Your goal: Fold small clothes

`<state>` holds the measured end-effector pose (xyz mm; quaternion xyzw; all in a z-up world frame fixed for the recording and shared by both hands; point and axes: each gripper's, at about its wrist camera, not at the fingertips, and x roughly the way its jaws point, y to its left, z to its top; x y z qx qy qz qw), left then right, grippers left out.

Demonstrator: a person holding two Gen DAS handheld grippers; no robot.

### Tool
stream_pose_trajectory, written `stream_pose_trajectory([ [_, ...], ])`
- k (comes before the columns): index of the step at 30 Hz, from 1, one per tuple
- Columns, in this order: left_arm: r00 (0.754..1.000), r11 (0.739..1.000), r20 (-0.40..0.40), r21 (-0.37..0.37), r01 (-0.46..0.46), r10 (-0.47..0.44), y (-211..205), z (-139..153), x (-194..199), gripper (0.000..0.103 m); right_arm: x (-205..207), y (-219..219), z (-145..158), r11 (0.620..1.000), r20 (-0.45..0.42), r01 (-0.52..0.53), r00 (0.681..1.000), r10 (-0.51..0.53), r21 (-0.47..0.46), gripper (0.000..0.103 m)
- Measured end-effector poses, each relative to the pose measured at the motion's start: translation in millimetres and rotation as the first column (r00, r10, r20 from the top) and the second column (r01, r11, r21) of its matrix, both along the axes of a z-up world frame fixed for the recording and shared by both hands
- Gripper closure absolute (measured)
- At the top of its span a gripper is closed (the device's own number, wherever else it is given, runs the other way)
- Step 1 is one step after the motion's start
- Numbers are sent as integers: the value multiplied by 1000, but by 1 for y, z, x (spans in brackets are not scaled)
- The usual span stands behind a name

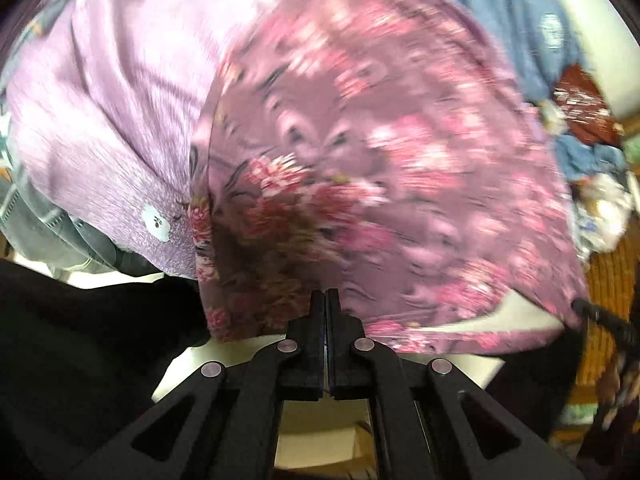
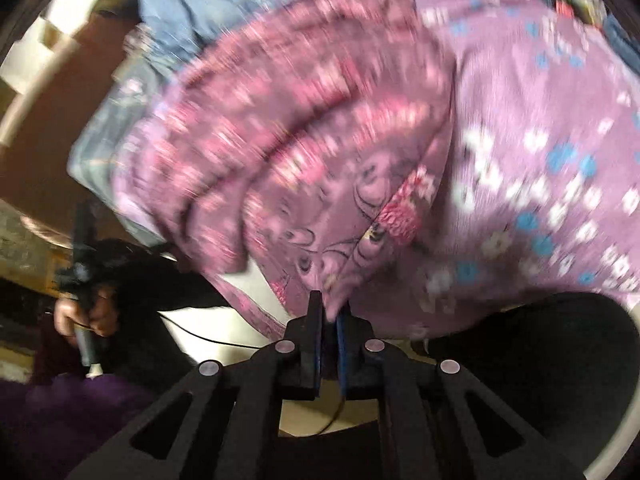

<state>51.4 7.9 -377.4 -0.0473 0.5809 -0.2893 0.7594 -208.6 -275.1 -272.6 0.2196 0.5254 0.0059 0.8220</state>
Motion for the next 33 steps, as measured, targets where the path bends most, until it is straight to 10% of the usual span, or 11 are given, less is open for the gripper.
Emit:
stream_pose_trajectory([
  [6,994,995,99,-86,57,-49,19,58,-3,103,-7,-13,59,1000,159,-6,987,5,7,101],
  [9,993,1000,118,-2,-1,1,24,54,6,103,7,-19,47,998,111,66,992,-64,-17,95],
  [14,978,975,-8,81,-205,207,29,2,34,42,15,-29,-9,981,-47,166,986,-162,98,55],
  [25,961,954,-118,198,-223,250,-6,-100,71,45,14,-22,-54,982,-144,155,980,-138,107,55],
  [28,955,964,-169,150,-219,243,-13,-112,74,90,12,-23,-63,979,-166,168,975,-148,113,55],
  [33,968,987,-195,17,-159,159,-24,-113,72,98,10,-29,-71,971,-185,202,967,-176,129,54],
])
